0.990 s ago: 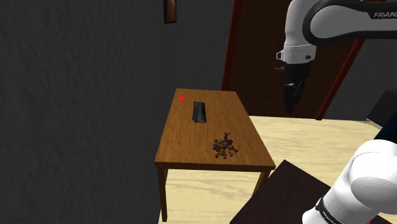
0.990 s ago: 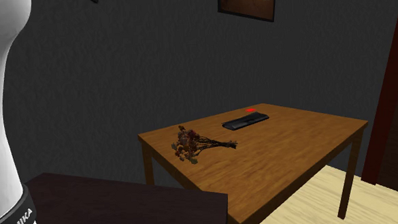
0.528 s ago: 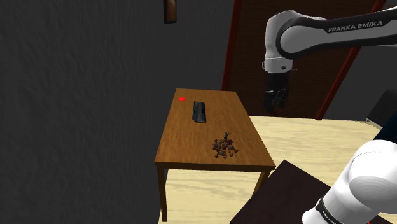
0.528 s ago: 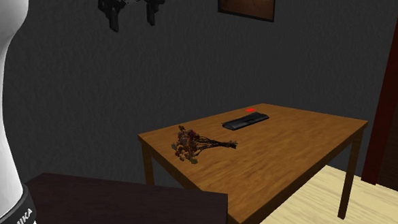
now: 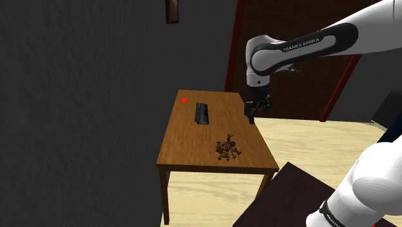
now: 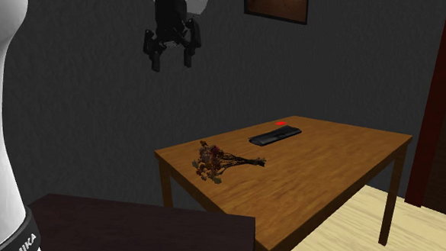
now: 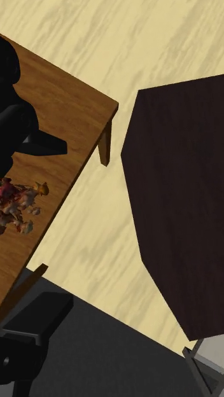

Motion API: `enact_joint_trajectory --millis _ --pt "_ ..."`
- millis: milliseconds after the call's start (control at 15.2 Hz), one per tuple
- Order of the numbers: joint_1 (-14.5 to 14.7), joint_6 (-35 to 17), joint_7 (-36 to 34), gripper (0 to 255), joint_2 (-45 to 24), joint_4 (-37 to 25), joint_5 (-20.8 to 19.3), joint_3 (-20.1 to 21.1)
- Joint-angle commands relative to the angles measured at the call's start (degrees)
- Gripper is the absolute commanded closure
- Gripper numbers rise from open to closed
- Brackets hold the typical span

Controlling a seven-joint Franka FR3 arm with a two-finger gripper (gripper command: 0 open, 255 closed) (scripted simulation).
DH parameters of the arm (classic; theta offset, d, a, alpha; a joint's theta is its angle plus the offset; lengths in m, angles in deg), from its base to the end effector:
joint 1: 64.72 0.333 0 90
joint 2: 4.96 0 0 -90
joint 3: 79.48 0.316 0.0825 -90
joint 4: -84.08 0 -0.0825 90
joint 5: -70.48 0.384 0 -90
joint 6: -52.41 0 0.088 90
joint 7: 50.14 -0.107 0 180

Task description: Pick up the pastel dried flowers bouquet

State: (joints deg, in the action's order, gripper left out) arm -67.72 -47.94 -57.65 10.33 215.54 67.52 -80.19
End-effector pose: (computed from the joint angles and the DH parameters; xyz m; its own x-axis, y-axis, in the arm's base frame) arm 0.4316 -0.0328 0.4374 0.9470 -0.1817 -0.2648 -0.1667 -0.9829 0.0784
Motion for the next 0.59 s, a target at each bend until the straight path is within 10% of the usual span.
enact_joint_trajectory --millis 0,528 --pt "-0.38 -2.45 -1.90 0 -4.71 -1.79 0.42 -0.12" --pt "-1.85 -8.82 -7.76 0 -22.95 -11.80 2.27 -1.48"
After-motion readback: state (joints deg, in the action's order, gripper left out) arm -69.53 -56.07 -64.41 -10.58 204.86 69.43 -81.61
